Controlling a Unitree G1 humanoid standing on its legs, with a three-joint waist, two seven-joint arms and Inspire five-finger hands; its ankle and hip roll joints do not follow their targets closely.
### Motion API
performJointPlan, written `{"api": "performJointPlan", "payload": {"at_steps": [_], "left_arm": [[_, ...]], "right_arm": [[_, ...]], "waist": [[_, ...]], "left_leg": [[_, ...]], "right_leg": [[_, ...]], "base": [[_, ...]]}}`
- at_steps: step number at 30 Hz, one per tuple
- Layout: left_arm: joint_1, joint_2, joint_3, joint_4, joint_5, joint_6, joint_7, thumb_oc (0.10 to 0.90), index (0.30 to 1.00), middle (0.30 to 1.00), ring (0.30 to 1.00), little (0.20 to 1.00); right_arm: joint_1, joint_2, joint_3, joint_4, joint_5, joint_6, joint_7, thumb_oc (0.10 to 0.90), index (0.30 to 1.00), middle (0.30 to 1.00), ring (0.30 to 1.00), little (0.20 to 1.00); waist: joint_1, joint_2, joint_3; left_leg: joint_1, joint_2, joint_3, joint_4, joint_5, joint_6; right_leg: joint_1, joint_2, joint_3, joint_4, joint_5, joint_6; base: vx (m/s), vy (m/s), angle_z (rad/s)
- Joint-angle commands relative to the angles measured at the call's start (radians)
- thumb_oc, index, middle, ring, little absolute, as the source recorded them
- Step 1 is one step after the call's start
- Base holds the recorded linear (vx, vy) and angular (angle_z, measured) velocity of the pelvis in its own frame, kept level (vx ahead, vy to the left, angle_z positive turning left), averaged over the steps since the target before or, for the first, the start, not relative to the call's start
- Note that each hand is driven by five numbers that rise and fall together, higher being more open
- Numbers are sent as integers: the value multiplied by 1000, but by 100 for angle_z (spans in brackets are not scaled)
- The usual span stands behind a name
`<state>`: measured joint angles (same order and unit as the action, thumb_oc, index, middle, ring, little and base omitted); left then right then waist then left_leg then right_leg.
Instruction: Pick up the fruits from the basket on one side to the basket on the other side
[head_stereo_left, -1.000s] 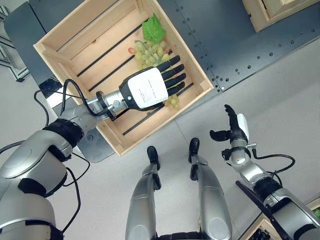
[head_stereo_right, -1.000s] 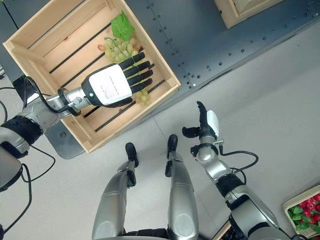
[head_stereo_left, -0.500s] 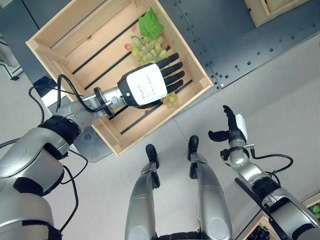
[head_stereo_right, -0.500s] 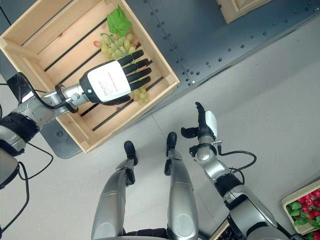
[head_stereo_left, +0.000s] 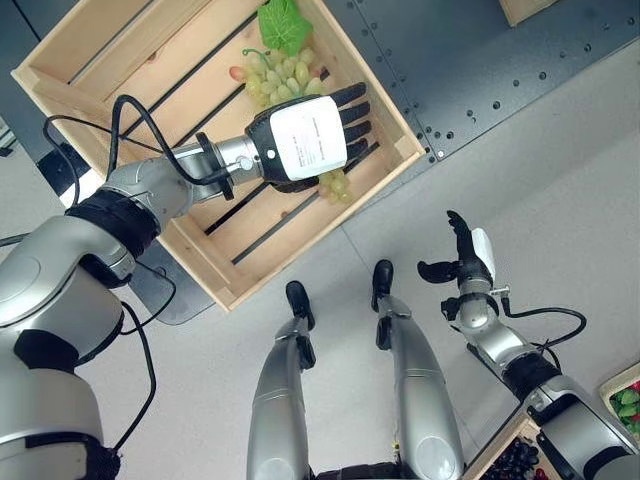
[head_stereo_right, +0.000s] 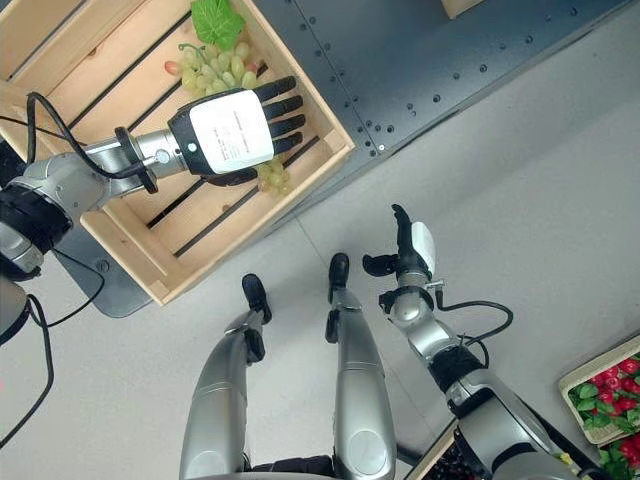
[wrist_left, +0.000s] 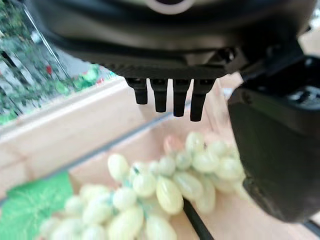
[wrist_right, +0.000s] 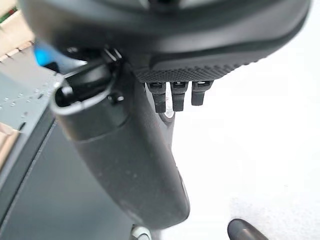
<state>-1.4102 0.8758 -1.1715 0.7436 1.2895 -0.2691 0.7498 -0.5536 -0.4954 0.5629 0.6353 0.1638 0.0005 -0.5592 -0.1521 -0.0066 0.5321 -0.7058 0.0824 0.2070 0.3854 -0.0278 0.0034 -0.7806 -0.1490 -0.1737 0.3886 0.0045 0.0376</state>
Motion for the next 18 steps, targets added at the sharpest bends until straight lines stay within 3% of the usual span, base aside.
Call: {"api": "performJointPlan", "payload": {"at_steps": [1,14,18], "left_arm": [[-119,-3,48,-3,-86,29,0,800,900,900,900,900],[-151,10,8,74,-187,94,-252,800,900,900,900,900],[-140,29,5,73,-255,174,-388,800,900,900,900,900]], "right_arm": [[-2,-14,-45,-33,-2,-43,-21,800,900,900,900,900],[5,-41,-61,-72,-6,-60,-45,800,900,900,900,900],[7,-48,-67,-75,3,-61,-45,800,900,900,900,900]], "waist": [[6,-19,-12],[-7,1,-12],[-1,7,-12]], "left_leg": [[10,-11,87,33,-98,-17],[-74,-15,93,62,-96,-20],[-82,-16,93,59,-92,-20]], "right_leg": [[24,50,17,23,-81,42],[-56,46,31,6,-53,46],[-61,41,26,-2,-47,48]], "base": [[0,0,0],[-2,2,-1],[-14,4,-4]]}}
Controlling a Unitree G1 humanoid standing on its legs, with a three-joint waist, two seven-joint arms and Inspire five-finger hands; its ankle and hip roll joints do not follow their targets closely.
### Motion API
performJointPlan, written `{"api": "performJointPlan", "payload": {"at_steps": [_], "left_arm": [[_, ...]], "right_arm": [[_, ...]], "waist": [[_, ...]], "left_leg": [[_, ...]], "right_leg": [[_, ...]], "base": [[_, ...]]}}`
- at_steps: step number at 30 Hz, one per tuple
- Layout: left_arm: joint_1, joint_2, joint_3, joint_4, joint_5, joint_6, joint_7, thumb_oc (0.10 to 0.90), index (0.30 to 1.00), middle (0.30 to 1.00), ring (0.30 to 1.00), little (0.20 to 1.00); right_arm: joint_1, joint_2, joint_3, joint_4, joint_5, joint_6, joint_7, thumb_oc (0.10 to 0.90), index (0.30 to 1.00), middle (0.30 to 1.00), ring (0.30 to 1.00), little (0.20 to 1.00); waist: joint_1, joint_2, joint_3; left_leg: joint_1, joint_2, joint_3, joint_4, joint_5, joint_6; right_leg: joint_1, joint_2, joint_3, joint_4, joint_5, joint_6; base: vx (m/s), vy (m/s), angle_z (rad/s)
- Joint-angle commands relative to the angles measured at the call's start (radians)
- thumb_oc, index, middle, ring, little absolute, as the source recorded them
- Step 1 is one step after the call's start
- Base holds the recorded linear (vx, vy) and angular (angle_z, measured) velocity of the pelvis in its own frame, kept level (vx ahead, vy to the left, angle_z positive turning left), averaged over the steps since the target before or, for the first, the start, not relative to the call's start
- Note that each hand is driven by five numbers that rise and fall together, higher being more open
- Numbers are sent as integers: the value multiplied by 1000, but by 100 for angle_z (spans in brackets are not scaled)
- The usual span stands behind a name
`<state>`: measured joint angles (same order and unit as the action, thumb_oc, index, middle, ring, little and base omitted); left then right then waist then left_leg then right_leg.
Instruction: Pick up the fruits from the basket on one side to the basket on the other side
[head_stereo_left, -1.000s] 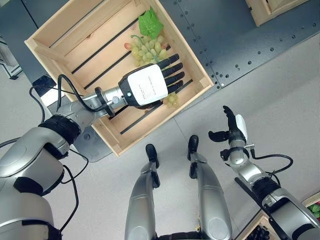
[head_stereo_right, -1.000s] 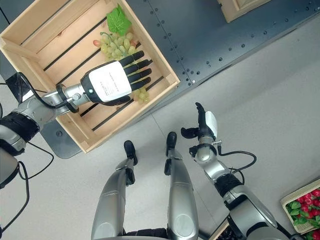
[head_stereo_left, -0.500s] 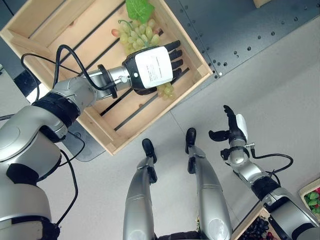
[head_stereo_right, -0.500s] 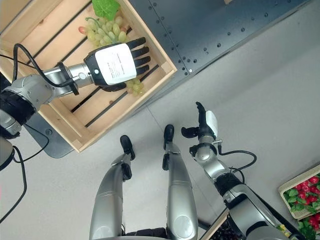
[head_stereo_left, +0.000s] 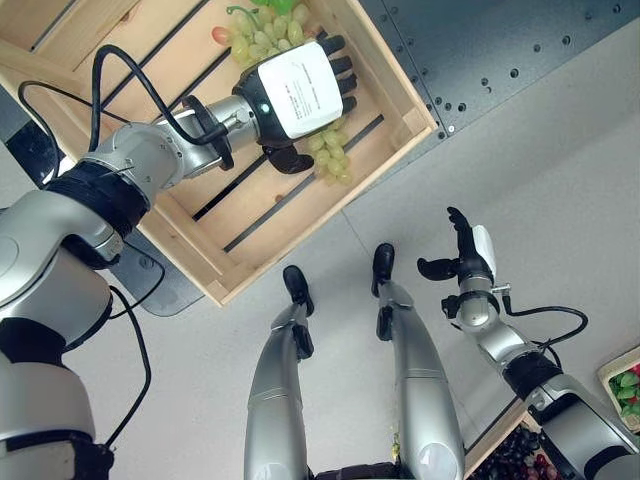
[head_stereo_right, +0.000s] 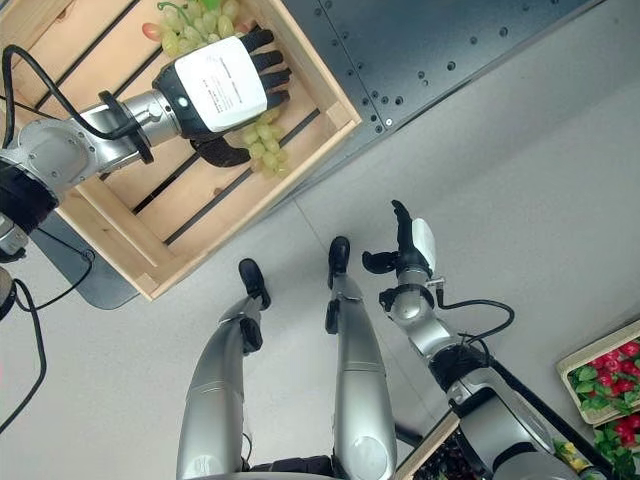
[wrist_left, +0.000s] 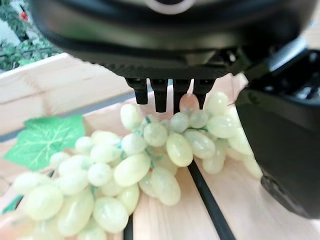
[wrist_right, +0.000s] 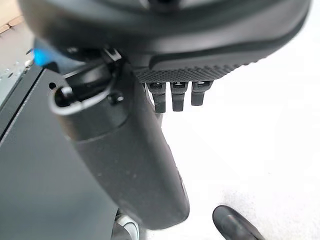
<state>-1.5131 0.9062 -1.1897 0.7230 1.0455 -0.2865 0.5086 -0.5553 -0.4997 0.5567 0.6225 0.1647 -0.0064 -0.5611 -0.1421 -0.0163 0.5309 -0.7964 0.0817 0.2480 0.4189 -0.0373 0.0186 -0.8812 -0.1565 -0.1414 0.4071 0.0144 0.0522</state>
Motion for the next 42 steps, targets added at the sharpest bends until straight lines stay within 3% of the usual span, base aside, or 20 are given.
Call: {"api": "performJointPlan", "payload": {"at_steps": [1,6,7,8,10,18,32,34,38,40,42], "left_arm": [[-31,5,28,97,-30,222,-185,800,900,900,900,900],[-15,19,50,112,-35,299,-233,800,900,900,900,900],[-17,19,52,120,-28,300,-240,696,745,745,745,745],[-15,18,57,124,-18,287,-240,529,493,493,493,493],[-15,18,57,122,-18,256,-231,400,300,300,300,300],[-13,2,48,113,28,115,-152,400,300,300,300,300],[-9,32,52,53,-44,19,-64,400,300,300,300,300],[-2,35,62,53,-109,15,-40,400,300,300,300,300],[68,44,152,45,-402,-11,48,400,300,300,300,300],[87,45,176,43,-434,-27,67,400,300,300,300,300],[160,40,267,46,-511,-88,131,400,300,300,300,300]], "right_arm": [[12,-45,-60,-66,5,-57,-45,800,900,900,900,900],[31,-54,-69,-85,16,-69,-48,800,900,900,900,900],[32,-54,-70,-87,19,-72,-50,800,900,900,900,900],[33,-53,-71,-91,25,-74,-51,800,900,900,900,900],[29,-54,-73,-98,40,-71,-53,800,900,900,900,900],[13,-44,-70,-107,31,-64,-66,800,900,900,900,900],[40,-70,-83,-120,14,-86,-64,800,900,900,900,900],[42,-73,-82,-123,8,-85,-65,800,900,900,900,900],[78,-66,-89,-143,-13,-93,-60,800,900,900,900,900],[86,-63,-90,-147,-16,-94,-61,800,900,900,900,900],[110,-49,-92,-157,-28,-98,-69,800,900,900,900,900]], "waist": [[-9,17,-11],[-2,17,-11],[-2,17,-11],[-2,16,-11],[0,15,-11],[1,11,-11],[3,25,-11],[4,26,-11],[11,28,-11],[13,27,-11],[20,24,-11]], "left_leg": [[6,-15,52,23,-81,-35],[8,-19,47,18,-77,-35],[10,-19,47,15,-76,-34],[13,-20,47,12,-75,-35],[16,-22,47,7,-72,-36],[46,-26,51,-18,-68,-32],[124,-26,64,-29,-75,-26],[143,-27,65,-33,-75,-25],[222,-35,63,-60,-78,-22],[239,-36,62,-65,-78,-21],[293,-41,56,-78,-82,-20]], "right_leg": [[38,47,-8,-23,-56,34],[43,45,-15,-23,-55,35],[45,45,-16,-24,-55,35],[47,45,-18,-26,-55,35],[51,45,-21,-31,-53,35],[74,51,-24,-41,-51,37],[145,48,-30,-34,-65,37],[162,48,-30,-35,-67,37],[233,49,-25,-49,-72,41],[249,49,-24,-52,-74,42],[303,48,-23,-63,-78,43]], "base": [[-30,-3,1],[0,0,0],[-30,-8,0],[0,0,0],[0,0,0],[0,0,0],[-3,1,0],[-17,10,-4],[0,0,0],[0,0,0],[0,0,0]]}}
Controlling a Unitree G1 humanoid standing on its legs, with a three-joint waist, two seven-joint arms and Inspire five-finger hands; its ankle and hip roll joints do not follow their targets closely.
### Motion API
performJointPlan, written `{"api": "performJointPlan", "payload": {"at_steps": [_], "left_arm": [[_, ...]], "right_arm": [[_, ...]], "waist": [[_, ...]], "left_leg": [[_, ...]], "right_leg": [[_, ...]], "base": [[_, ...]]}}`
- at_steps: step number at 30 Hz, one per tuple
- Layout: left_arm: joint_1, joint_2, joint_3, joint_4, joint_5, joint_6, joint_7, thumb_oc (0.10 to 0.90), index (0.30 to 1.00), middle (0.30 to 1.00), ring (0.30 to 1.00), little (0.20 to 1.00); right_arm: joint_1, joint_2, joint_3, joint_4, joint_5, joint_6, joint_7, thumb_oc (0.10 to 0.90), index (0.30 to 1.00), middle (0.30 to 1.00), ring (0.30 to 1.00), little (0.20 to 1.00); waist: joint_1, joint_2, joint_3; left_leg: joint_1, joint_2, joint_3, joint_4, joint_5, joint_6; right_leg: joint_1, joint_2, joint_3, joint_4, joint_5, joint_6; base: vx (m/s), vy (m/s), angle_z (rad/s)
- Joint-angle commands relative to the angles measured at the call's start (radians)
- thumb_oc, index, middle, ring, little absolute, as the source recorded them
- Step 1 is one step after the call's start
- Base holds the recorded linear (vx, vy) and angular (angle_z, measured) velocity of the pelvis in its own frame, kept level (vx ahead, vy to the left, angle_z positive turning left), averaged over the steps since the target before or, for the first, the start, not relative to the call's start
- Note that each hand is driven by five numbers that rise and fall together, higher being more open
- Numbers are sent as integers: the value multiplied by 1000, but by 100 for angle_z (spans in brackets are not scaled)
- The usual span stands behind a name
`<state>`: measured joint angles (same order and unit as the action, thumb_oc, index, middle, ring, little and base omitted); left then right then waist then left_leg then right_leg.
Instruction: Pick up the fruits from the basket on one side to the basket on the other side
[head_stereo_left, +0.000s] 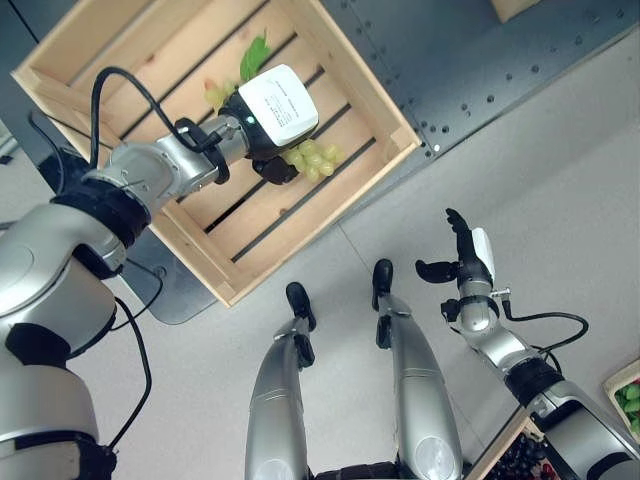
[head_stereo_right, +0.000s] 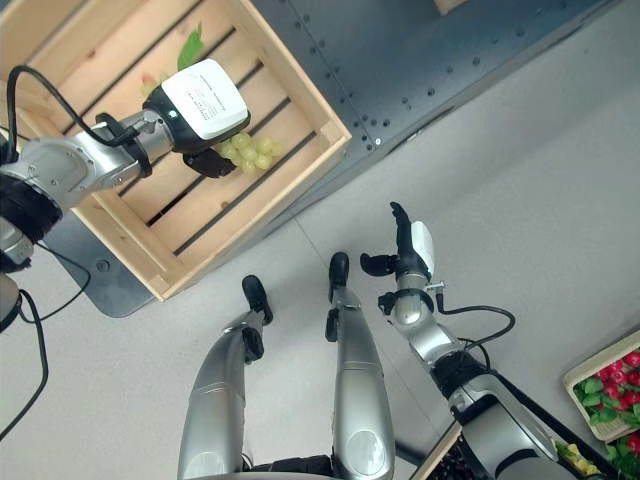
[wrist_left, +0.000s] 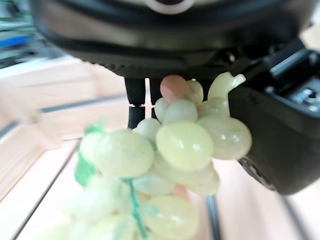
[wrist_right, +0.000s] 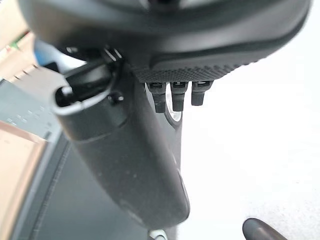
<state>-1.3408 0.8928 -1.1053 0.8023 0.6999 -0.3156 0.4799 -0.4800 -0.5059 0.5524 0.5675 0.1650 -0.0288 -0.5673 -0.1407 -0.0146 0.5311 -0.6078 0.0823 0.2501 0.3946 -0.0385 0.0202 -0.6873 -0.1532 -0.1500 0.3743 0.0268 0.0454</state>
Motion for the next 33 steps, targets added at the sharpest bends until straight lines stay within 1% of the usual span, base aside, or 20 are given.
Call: {"api": "performJointPlan", "payload": {"at_steps": [1,2,3,4,5,8,9,11,12,15,20,22,24,25,27,28,29,31,32,33], "left_arm": [[23,49,225,-34,-193,-76,168,400,300,300,300,300],[61,46,271,-40,-243,-112,182,400,300,300,300,300],[70,45,281,-42,-260,-120,187,400,300,300,300,300],[109,36,332,-56,-296,-133,184,400,300,300,300,300],[121,33,347,-63,-319,-132,183,400,300,300,300,300],[232,-8,490,-106,-451,-144,179,400,300,300,300,300],[249,-15,514,-112,-470,-154,185,400,300,300,300,300],[305,-39,594,-141,-544,-159,188,400,300,300,300,300],[308,-40,597,-143,-549,-159,189,400,300,300,300,300],[399,-82,690,-164,-640,-182,189,400,300,300,300,300],[494,-118,773,-210,-747,-200,162,400,300,300,300,300],[539,-152,822,-233,-850,-197,132,400,300,300,300,300],[545,-157,827,-236,-863,-199,130,400,300,300,300,300],[592,-209,869,-255,-962,-196,81,400,300,300,300,300],[620,-241,890,-271,-1027,-199,54,400,300,300,300,300],[625,-248,894,-273,-1038,-198,46,400,300,300,300,300],[641,-276,901,-284,-1089,-193,17,400,300,300,300,300],[655,-306,905,-293,-1143,-175,-10,400,300,300,300,300],[664,-325,906,-293,-1170,-169,-36,400,300,300,300,300],[665,-327,906,-295,-1169,-165,-38,400,300,300,300,300]], "right_arm": [[42,-37,-91,-100,-32,-78,-61,800,900,900,900,900],[52,-33,-95,-103,-37,-78,-60,800,900,900,900,900],[55,-32,-95,-104,-38,-80,-60,800,900,900,900,900],[66,-27,-100,-111,-45,-76,-57,800,900,900,900,900],[68,-25,-100,-114,-47,-74,-57,800,900,900,900,900],[96,-6,-107,-122,-67,-72,-52,800,900,900,900,900],[101,-3,-108,-125,-70,-70,-50,800,900,900,900,900],[115,10,-110,-137,-83,-61,-44,800,900,900,900,900],[115,11,-110,-138,-83,-61,-45,800,900,900,900,900],[147,36,-104,-131,-87,-72,-50,800,900,900,900,900],[192,50,-104,-142,-104,-82,-35,800,900,900,900,900],[215,55,-98,-150,-107,-109,-4,800,900,900,900,900],[217,55,-97,-153,-106,-112,1,800,900,900,900,900],[231,71,-85,-163,-83,-153,79,800,900,900,900,900],[237,80,-73,-175,-66,-180,120,800,900,900,900,900],[237,83,-70,-181,-59,-183,128,800,900,900,900,900],[232,93,-60,-196,-39,-197,158,800,900,900,900,900],[222,106,-51,-217,-12,-212,201,800,900,900,900,900],[210,116,-43,-237,29,-207,259,800,900,900,900,900],[209,116,-42,-240,35,-205,267,800,900,900,900,900]], "waist": [[21,22,-11],[22,21,-11],[22,21,-11],[25,19,-11],[25,19,-11],[29,20,-11],[30,20,-11],[34,21,-11],[35,21,-12],[42,25,-57],[46,38,-112],[47,49,-148],[47,50,-151],[53,56,-191],[58,57,-216],[60,56,-224],[65,57,-249],[70,57,-273],[76,57,-299],[77,57,-302]], "left_leg": [[128,-42,51,-56,-83,-22],[160,-44,48,-64,-85,-22],[167,-45,47,-66,-85,-22],[198,-47,43,-74,-86,-23],[209,-48,42,-79,-85,-23],[296,-56,25,-115,-81,-25],[311,-57,22,-121,-80,-25],[366,-61,8,-148,-77,-26],[367,-61,8,-150,-75,-26],[421,-68,-11,-185,-74,-30],[481,-71,-14,-227,-72,-34],[529,-74,-17,-262,-69,-38],[534,-74,-17,-266,-68,-38],[582,-76,-27,-304,-64,-44],[607,-75,-36,-327,-58,-48],[612,-75,-38,-331,-57,-49],[632,-74,-46,-349,-51,-53],[656,-74,-56,-370,-46,-56],[674,-73,-61,-387,-42,-59],[677,-73,-62,-390,-41,-60]], "right_leg": [[132,43,-12,-32,-94,50],[163,42,-11,-39,-97,50],[170,41,-11,-41,-97,50],[201,40,-9,-49,-99,50],[213,40,-9,-54,-99,50],[299,37,-6,-79,-103,47],[313,37,-5,-83,-104,46],[370,36,-4,-102,-108,44],[370,36,-3,-104,-106,44],[427,30,-7,-126,-118,40],[494,25,-12,-169,-120,38],[548,24,-20,-204,-121,37],[555,24,-21,-209,-121,37],[610,24,-26,-245,-120,39],[642,24,-31,-270,-112,40],[648,24,-32,-275,-111,40],[674,25,-36,-296,-105,39],[702,26,-42,-319,-99,40],[725,26,-48,-340,-93,41],[730,26,-50,-345,-92,41]], "base": [[0,0,0],[20,4,-4],[0,0,0],[0,0,0],[0,0,0],[0,0,0],[0,0,0],[0,0,0],[14,-11,4],[41,-16,7],[78,1,0],[105,-1,2],[85,-20,9],[131,-52,9],[126,-67,6],[120,-84,11],[100,-74,10],[124,-100,8],[118,-90,15],[112,-77,24]]}}
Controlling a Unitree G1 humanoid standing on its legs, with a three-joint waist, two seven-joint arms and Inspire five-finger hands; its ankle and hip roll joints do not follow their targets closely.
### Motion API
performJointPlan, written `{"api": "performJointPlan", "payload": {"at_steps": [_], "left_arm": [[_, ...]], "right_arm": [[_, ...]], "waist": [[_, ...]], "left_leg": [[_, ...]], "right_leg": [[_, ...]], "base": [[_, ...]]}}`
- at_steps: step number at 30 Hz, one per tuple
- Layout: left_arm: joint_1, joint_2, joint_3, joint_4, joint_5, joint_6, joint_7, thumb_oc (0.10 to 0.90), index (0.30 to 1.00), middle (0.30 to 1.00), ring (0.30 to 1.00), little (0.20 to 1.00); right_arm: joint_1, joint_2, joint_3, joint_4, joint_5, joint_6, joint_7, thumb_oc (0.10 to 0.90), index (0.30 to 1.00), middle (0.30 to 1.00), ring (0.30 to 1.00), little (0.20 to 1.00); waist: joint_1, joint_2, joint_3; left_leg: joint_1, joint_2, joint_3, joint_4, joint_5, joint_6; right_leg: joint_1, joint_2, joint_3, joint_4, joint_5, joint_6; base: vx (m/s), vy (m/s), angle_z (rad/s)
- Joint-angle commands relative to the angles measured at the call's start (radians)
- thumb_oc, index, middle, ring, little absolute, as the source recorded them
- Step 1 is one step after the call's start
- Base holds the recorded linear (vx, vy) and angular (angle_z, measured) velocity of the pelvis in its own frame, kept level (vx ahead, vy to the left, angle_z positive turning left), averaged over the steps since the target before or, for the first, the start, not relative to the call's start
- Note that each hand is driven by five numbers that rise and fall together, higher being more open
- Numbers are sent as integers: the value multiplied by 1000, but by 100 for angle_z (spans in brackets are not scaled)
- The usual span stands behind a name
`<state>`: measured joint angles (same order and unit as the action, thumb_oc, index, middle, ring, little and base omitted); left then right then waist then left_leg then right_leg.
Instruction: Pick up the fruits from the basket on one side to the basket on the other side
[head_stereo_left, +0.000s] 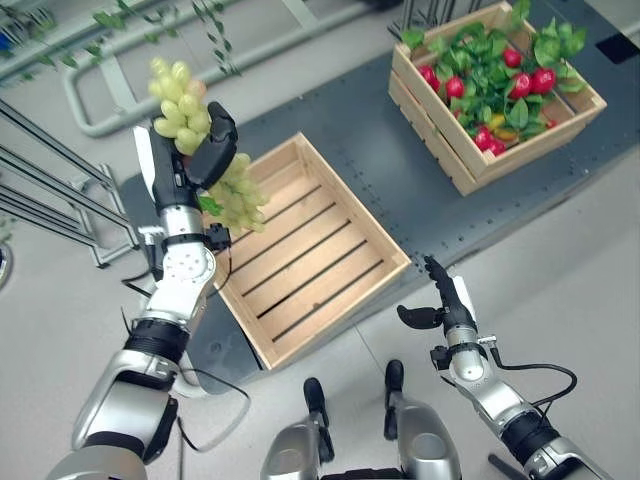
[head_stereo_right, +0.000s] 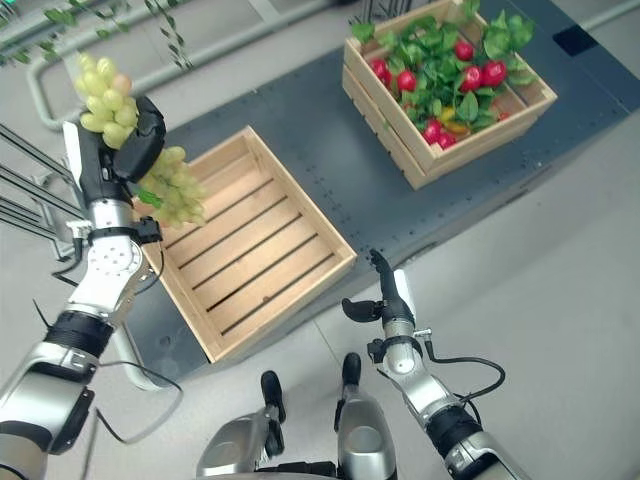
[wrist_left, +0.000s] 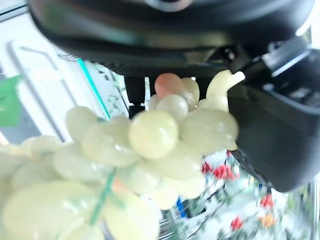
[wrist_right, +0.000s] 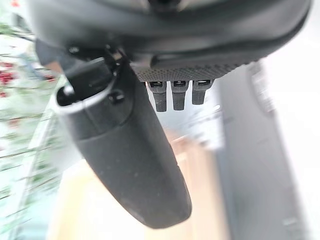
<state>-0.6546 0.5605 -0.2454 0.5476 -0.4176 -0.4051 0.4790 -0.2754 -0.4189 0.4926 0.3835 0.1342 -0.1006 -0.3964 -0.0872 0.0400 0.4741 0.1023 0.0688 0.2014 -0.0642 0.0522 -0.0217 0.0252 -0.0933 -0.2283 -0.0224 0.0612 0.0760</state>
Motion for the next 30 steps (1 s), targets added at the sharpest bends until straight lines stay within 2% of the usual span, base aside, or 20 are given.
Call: {"api": "performJointPlan", "payload": {"at_steps": [1,3,7,8,11,15,20,30], "left_arm": [[-18,-1,45,-49,-54,-70,-44,400,300,300,300,300],[-11,-22,35,-67,-84,-54,-89,400,300,300,300,300],[-24,-35,18,-81,-109,-19,-155,400,300,300,300,300],[-39,-42,-2,-83,-117,18,-202,400,300,300,300,300],[-70,-47,-40,-79,-135,57,-292,400,300,300,300,300],[-90,-32,-89,-104,-146,100,-391,400,300,300,300,300],[-107,-32,-125,-127,-142,132,-460,400,300,300,300,300],[-142,-34,-200,-175,-125,144,-553,400,300,300,300,300]], "right_arm": [[-2,32,20,-68,92,-137,136,800,900,900,900,900],[-31,36,33,-112,147,-122,183,800,900,900,900,900],[-88,41,42,-129,231,-104,243,800,900,900,900,900],[-143,60,48,-124,321,-68,289,800,900,900,900,900],[-221,90,54,-107,400,-27,312,800,900,900,900,900],[-301,108,57,-100,424,10,306,800,900,900,900,900],[-368,126,76,-83,442,62,296,800,900,900,900,900],[-442,158,114,-38,524,118,302,800,900,900,900,900]], "waist": [[27,2,-256],[42,0,-290],[56,-1,-309],[70,-2,-323],[87,-3,-338],[105,-7,-355],[120,-9,-372],[142,-15,-392]], "left_leg": [[-25,-58,-14,61,-130,-20],[2,-54,-24,24,-118,-24],[23,-55,-41,-11,-105,-29],[24,-56,-54,-23,-100,-32],[18,-54,-71,-23,-100,-35],[27,-51,-75,-23,-99,-32],[36,-49,-80,-23,-103,-30],[45,-47,-88,-23,-110,-29]], "right_leg": [[28,-34,25,42,-123,10],[67,-30,11,1,-110,10],[99,-22,-6,-39,-98,9],[115,-20,-21,-62,-90,8],[126,-20,-44,-65,-93,5],[143,-22,-63,-65,-98,0],[155,-22,-71,-65,-105,-3],[169,-23,-82,-65,-111,-4]], "base": [[78,-63,16],[125,-129,9],[48,-97,13],[4,-83,9],[-6,-90,10],[14,-57,23],[13,-27,11],[2,-2,2]]}}
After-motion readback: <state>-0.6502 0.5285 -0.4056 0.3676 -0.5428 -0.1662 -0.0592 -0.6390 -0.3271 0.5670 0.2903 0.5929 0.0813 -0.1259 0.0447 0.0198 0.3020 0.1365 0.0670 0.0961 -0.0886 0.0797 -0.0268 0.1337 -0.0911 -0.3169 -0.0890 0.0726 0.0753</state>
